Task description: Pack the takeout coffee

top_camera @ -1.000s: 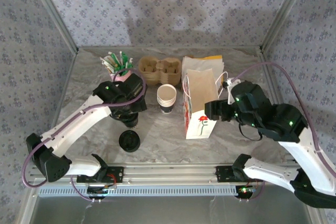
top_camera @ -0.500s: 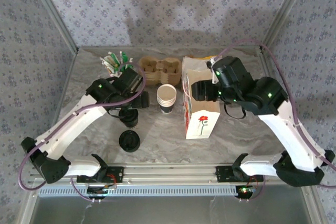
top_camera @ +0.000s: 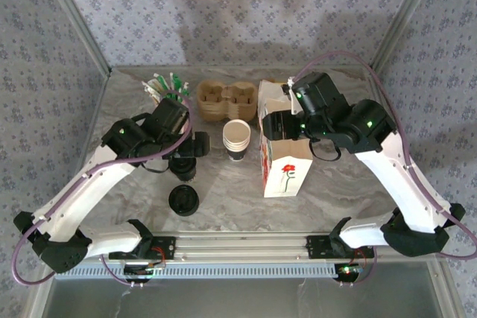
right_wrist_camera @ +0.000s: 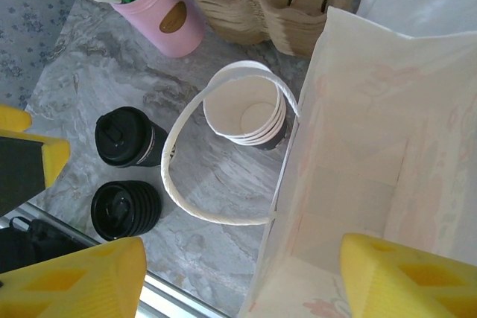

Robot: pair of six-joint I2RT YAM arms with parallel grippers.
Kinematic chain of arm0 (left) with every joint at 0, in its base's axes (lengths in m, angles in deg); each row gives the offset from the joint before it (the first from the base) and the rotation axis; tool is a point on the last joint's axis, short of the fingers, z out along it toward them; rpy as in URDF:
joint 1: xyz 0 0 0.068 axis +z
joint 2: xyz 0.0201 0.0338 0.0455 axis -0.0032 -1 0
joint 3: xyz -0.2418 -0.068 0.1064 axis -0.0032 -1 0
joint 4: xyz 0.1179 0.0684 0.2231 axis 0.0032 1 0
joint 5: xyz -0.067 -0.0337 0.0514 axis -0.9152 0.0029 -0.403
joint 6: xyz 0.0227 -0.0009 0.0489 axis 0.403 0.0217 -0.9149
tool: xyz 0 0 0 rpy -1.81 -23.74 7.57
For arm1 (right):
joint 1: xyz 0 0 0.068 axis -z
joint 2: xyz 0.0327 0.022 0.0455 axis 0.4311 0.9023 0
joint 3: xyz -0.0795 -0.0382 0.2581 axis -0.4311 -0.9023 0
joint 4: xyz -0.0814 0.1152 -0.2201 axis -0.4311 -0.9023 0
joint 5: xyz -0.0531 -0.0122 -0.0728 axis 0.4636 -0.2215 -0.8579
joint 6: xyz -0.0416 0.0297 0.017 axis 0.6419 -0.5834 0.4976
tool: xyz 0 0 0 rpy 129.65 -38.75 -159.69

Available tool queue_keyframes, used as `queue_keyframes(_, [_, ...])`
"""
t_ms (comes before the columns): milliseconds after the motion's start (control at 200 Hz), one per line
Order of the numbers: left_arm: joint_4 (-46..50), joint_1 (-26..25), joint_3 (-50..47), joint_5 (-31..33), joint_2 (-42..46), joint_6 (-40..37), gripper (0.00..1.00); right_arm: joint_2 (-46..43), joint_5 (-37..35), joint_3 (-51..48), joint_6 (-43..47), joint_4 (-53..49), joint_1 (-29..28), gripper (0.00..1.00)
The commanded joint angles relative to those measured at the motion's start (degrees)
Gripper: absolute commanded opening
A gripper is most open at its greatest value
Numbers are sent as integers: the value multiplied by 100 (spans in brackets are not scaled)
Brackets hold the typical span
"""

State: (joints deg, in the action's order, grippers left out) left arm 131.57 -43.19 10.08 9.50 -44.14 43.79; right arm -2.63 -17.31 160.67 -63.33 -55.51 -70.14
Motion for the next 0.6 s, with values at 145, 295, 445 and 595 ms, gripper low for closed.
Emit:
queue_keyframes(145, [40, 36, 286, -147, 59, -333, 90, 16, 5, 225, 60, -443, -40, 75])
queue_keyframes(295, [-203, 52, 185, -37, 149, -112, 89, 127, 64, 793, 139, -527, 28, 75])
queue_keyframes(445, [-470, 253, 301, 0, -45, 453, 81, 232, -149, 1408, 239, -495, 121, 76])
queue_keyframes(595, [-1266, 640, 199, -424, -294, 1017, 73, 165, -104, 1538, 264, -269, 240, 76])
